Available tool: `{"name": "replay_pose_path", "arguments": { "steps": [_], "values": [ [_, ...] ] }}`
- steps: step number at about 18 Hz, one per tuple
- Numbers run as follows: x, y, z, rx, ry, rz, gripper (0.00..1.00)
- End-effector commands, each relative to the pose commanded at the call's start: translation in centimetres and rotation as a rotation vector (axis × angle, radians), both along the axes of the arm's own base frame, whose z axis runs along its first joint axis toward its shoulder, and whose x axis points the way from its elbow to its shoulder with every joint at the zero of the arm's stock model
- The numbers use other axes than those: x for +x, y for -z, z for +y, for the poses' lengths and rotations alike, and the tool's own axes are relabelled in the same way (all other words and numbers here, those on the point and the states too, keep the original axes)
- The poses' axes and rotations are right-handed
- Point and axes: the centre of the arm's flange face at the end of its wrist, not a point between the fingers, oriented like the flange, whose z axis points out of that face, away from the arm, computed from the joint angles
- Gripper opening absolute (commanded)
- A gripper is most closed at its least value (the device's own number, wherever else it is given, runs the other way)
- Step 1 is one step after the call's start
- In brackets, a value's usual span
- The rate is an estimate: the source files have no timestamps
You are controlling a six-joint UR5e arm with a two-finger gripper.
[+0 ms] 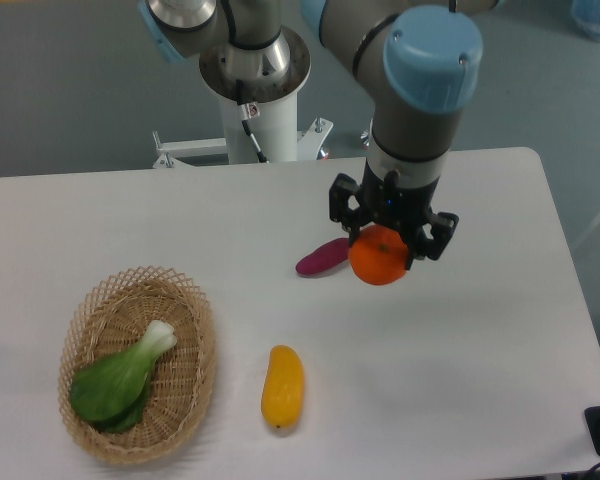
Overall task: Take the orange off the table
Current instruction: 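Lift the gripped orange up off the table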
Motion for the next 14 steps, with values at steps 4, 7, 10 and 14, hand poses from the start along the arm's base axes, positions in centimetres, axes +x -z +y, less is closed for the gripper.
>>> {"name": "replay_pose_path", "arguments": {
  "steps": [4,7,10,14],
  "values": [
    [1.3,-1.7,-0.7,0.010,0.003,0.010,0.67],
    [1.3,-1.7,-0.7,0.011,0.003,0.012,0.67],
    [1.3,-2.1,-0.7,0.018,0.003,0.021,0.67],
    [1.0,-2.0,-0.8,0.013,0.000,0.025,0.67]
  ]
}}
